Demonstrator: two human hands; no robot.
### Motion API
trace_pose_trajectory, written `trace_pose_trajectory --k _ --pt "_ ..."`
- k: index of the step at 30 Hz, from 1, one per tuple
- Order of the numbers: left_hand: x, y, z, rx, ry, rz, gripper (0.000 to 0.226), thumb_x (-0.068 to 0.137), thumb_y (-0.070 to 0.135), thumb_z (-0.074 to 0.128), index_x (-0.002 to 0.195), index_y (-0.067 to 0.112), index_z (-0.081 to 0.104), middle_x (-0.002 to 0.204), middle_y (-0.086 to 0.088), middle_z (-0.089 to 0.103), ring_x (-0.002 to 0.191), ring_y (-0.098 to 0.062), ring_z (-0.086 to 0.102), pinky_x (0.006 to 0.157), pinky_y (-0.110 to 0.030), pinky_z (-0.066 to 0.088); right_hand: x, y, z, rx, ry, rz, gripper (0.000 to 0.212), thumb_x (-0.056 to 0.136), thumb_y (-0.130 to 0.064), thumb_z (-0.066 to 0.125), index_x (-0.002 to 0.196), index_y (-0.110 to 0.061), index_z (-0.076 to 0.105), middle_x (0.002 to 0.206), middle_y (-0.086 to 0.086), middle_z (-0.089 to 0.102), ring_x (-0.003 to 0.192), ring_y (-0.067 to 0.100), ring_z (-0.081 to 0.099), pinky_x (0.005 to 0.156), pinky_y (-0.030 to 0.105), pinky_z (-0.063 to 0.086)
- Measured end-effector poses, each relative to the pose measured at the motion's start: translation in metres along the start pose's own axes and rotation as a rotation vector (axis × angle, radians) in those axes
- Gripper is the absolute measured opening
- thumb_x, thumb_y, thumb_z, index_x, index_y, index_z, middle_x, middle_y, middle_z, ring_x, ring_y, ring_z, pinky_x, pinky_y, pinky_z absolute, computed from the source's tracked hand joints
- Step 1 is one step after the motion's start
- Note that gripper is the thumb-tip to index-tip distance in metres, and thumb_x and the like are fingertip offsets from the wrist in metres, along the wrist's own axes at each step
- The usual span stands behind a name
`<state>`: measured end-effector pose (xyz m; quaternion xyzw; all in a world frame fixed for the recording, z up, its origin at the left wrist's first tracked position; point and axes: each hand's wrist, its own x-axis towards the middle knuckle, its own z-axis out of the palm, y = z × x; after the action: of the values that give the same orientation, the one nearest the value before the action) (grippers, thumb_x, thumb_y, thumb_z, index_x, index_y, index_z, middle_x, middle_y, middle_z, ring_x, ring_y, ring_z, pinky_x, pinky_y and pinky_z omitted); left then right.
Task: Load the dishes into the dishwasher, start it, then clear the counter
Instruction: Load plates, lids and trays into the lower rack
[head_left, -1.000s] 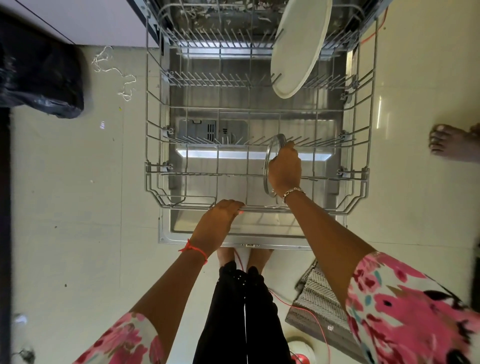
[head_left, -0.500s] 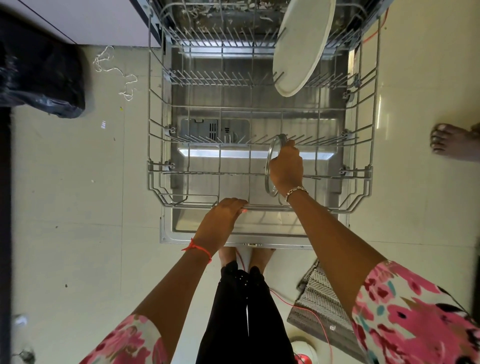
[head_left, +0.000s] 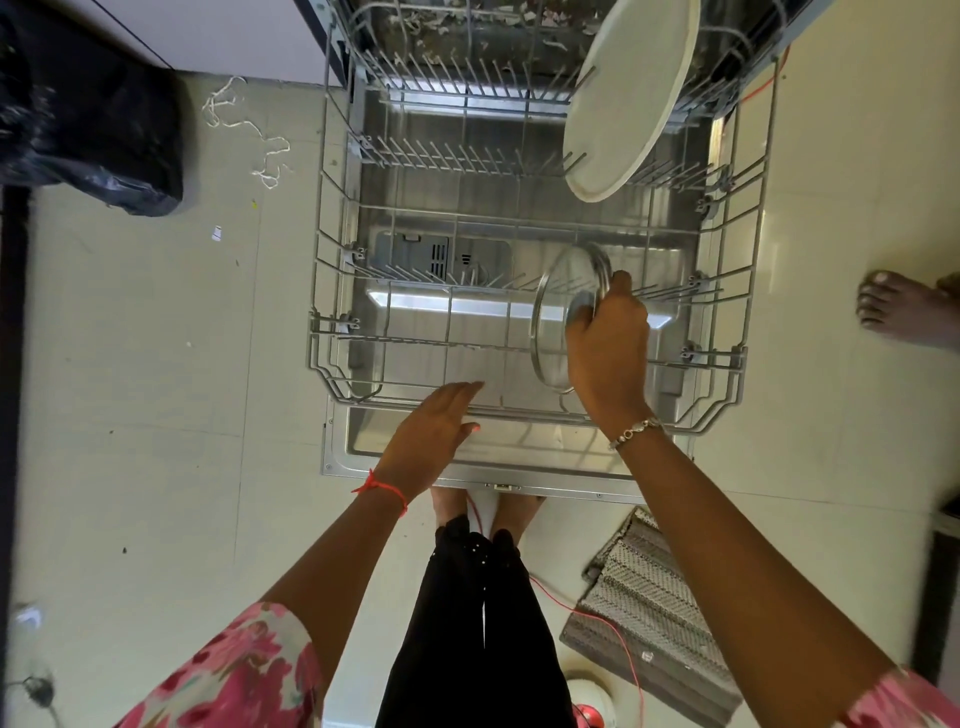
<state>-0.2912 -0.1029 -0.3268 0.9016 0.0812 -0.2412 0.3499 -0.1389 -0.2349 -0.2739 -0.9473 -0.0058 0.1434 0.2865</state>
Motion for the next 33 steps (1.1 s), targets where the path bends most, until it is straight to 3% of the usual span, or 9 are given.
trace_pose_trajectory --k 4,8,11,15,33 --pt "0.001 -0.026 -0.005 0.137 0.004 -0.076 0.053 0.093 0.012 0.053 0.141 0.004 0.033 0.143 -0.019 0.039 0.134 -0.033 0.036 0.110 -0.036 0.028 0.005 -0.013 0.016 0.015 -0.032 0.001 0.022 0.095 -0.005 0.043 0.114 0.006 0.048 0.068 -0.001 0.045 0.052 -0.001 0.039 0.042 0.006 0.035" --pt "0.002 -0.048 -0.002 0.275 0.043 0.033 0.054 0.076 0.001 0.071 0.127 -0.004 0.052 0.127 -0.024 0.055 0.117 -0.040 0.053 0.093 -0.049 0.043 0.009 -0.027 0.037 -0.014 -0.077 0.016 0.028 0.095 -0.004 0.043 0.122 0.004 0.044 0.100 0.017 0.060 0.079 0.017 0.056 0.058 0.013 0.037" --pt "0.003 -0.054 0.002 0.323 0.053 0.065 0.060 0.064 -0.001 0.079 0.120 -0.003 0.058 0.119 -0.023 0.061 0.111 -0.038 0.058 0.087 -0.047 0.047 0.012 -0.033 0.046 -0.031 -0.045 0.036 0.030 0.094 -0.004 0.042 0.123 0.006 0.043 0.104 0.021 0.061 0.093 0.030 0.062 0.065 0.021 0.040" --pt "0.004 -0.056 0.007 0.362 0.074 0.092 0.064 0.051 -0.002 0.085 0.111 -0.004 0.064 0.111 -0.021 0.066 0.103 -0.037 0.063 0.079 -0.044 0.052 0.010 -0.035 0.048 -0.059 -0.044 0.044 0.032 0.095 -0.005 0.042 0.125 0.005 0.042 0.108 0.021 0.060 0.098 0.032 0.061 0.068 0.023 0.041" --pt "0.005 -0.057 0.009 0.329 0.086 0.060 0.058 0.055 0.001 0.085 0.109 -0.004 0.064 0.105 -0.019 0.068 0.100 -0.035 0.065 0.080 -0.044 0.053 0.012 -0.017 0.093 -0.062 -0.201 0.045 0.038 0.095 -0.008 0.045 0.130 0.004 0.035 0.115 0.023 0.056 0.096 0.034 0.064 0.079 0.035 0.055"
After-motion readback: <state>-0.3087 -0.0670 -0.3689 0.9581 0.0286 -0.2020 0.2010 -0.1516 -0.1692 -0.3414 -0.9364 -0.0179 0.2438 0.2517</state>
